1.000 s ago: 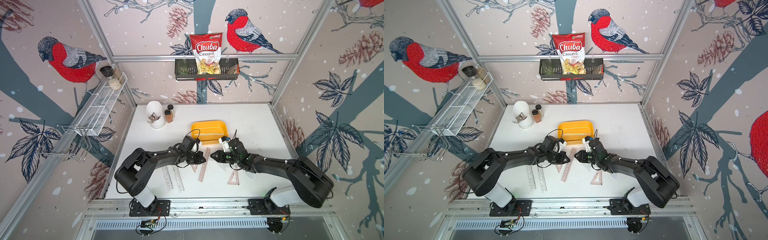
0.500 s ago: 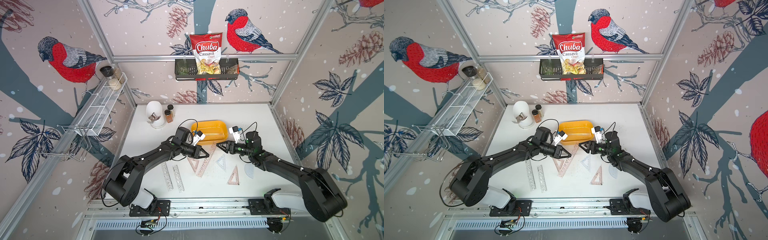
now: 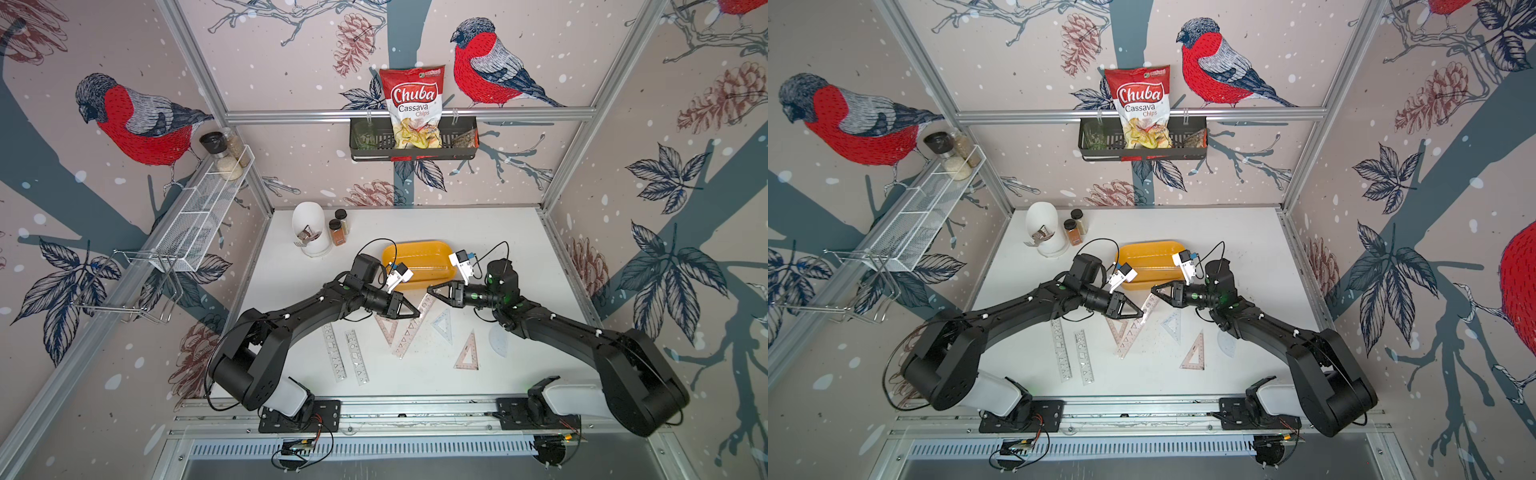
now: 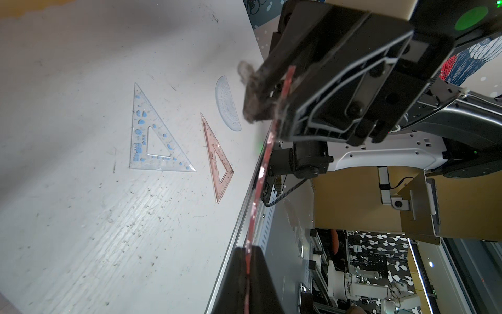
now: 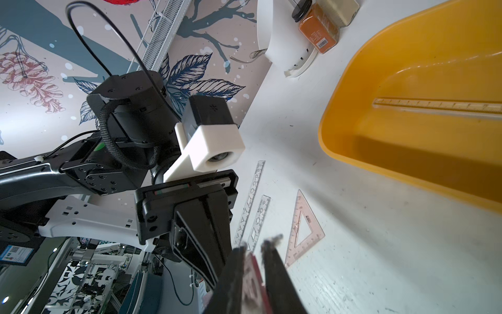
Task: Put the scattered rulers into the storage box
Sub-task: Pick up the ruler from the center of the board, then place the ruler in the storage box.
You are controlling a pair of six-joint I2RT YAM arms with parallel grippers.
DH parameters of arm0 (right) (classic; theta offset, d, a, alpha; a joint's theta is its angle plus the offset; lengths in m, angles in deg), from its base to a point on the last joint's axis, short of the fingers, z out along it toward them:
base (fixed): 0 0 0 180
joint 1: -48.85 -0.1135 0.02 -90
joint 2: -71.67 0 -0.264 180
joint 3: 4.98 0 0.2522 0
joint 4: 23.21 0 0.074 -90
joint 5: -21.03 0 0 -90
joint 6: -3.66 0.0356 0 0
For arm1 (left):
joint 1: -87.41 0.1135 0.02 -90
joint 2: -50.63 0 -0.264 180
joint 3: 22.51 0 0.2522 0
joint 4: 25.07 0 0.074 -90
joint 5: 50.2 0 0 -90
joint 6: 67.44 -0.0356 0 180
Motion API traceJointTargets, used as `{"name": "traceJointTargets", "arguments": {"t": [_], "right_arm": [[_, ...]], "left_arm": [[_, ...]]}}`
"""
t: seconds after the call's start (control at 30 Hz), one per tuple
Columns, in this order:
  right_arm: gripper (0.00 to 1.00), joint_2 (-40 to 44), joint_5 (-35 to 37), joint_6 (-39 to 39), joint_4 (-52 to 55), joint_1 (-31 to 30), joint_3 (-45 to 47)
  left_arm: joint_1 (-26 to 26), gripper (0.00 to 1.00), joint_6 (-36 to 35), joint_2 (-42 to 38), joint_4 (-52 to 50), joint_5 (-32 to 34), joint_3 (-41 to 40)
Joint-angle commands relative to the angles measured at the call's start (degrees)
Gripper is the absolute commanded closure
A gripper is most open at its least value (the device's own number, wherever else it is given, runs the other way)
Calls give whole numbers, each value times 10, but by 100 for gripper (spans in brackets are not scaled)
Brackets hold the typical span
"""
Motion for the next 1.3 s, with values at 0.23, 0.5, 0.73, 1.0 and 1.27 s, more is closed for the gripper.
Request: {"name": "traceJointTargets", "arguments": {"t": [0.23, 0.5, 0.73, 1.0, 1.27], "right_arm": [[100, -34, 43, 0, 35, 25, -75], [100, -135, 165, 26, 26, 55, -215], [100, -194, 300, 71, -53, 59, -255], [100, -245, 407, 62, -73, 17, -290], [100, -285, 425, 61, -60, -9, -303]], "left_arm": [[20, 63, -37, -8, -49, 111, 43], [44, 33, -57, -48, -116, 426, 116], [55, 26, -59, -72, -98, 524, 111], [61, 26, -60, -76, -91, 524, 99], [60, 26, -60, -86, -89, 521, 80]]}}
